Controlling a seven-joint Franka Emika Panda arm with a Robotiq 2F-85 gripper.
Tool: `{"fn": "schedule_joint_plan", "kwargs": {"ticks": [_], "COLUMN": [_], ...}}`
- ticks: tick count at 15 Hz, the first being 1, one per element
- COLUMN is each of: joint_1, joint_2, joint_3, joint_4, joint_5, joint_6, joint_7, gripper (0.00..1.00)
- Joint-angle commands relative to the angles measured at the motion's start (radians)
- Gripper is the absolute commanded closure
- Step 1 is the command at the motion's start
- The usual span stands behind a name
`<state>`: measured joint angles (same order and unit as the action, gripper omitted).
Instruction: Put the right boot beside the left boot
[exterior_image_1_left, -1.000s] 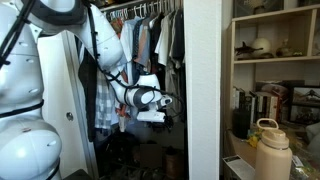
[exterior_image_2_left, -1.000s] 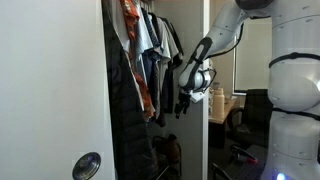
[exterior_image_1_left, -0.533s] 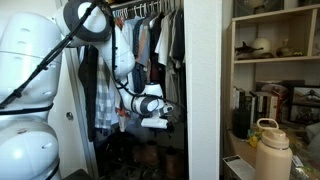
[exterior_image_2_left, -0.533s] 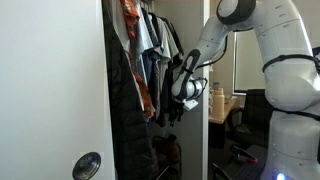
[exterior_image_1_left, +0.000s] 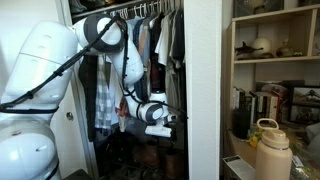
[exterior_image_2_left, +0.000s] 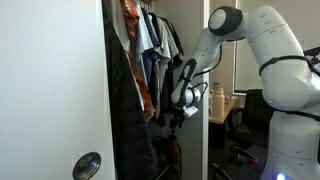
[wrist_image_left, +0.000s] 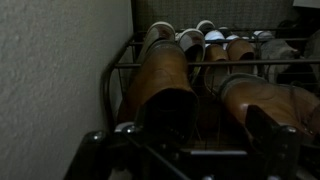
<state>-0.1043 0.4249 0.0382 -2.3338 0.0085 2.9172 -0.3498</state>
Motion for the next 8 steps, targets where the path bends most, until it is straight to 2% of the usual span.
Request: {"fn": "schedule_joint_plan", "kwargs": {"ticks": [1,8], "joint_1": [-0.017,0.031], "joint_2": [0.062,0.161], "joint_3": [-0.008,-0.049], "joint_4": [0.025,0.069], "joint_5": [-0.047,-0.146], "joint_6": [0.026,0.059], "joint_7": [0.015,0.04], "gripper": [0.0,0.0]}}
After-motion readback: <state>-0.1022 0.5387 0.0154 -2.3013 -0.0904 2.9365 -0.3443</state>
